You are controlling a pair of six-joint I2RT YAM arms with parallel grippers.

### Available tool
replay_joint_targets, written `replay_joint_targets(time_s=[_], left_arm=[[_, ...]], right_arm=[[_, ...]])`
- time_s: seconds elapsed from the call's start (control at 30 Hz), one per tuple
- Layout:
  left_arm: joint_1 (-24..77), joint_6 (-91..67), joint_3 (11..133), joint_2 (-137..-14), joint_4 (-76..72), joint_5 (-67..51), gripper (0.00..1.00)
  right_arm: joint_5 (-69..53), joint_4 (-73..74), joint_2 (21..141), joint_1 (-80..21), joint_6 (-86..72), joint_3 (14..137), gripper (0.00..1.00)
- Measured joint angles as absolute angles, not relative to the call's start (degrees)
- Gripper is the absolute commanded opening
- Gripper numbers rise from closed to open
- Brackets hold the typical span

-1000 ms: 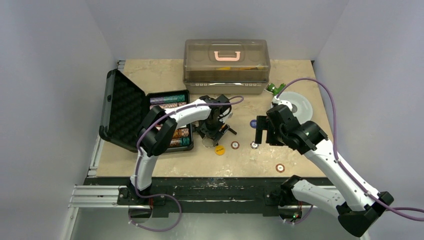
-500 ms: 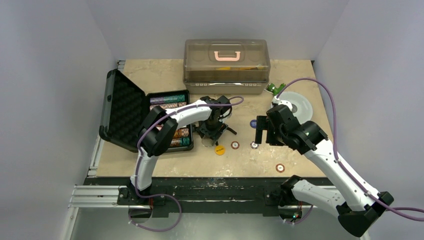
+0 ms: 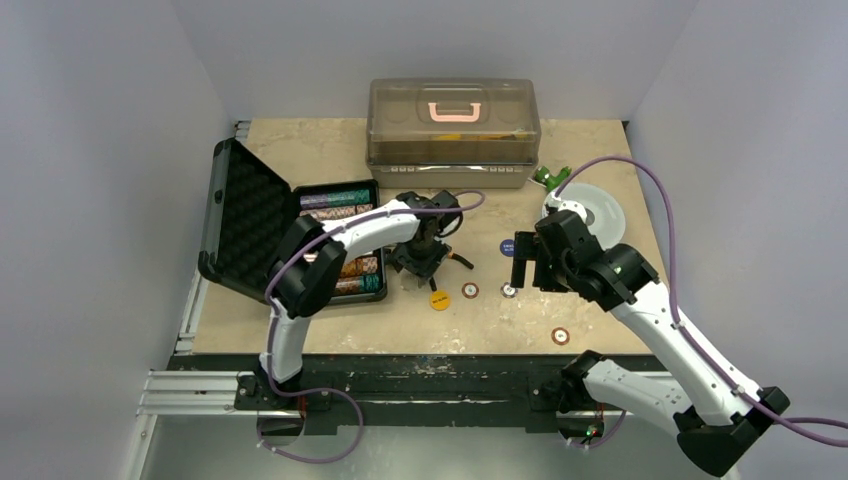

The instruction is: Pack up texas hold em set

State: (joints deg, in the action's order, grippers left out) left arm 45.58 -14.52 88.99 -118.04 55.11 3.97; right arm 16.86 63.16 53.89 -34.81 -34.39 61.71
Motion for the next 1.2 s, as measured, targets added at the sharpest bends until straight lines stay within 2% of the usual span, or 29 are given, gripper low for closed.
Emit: replay_joint_targets(time_s=[0.27, 0.43, 0.73, 1.2], left_arm=[[44.10, -17.63, 89.67, -105.58, 57.63, 7.66, 0.32], [36.80, -20.25, 90.72, -102.61, 58.46, 7.77, 0.32], [21.28, -20.86, 93.01, -107.20, 59.61, 8.10, 0.32], [19.79, -20.43, 96.92, -115.74, 60.03, 4.62, 0.32]], right_arm=[[16.80, 61.95, 53.82, -34.81, -34.37, 60.80, 0.99], [15.99, 61.67, 54.83, -34.81, -34.39, 60.51, 0.99], [16.67, 62.02, 64.60, -34.81, -32.91, 64.10, 0.99], [17.02, 60.75, 74.30, -33.17, -30.81, 69.47, 0.99]])
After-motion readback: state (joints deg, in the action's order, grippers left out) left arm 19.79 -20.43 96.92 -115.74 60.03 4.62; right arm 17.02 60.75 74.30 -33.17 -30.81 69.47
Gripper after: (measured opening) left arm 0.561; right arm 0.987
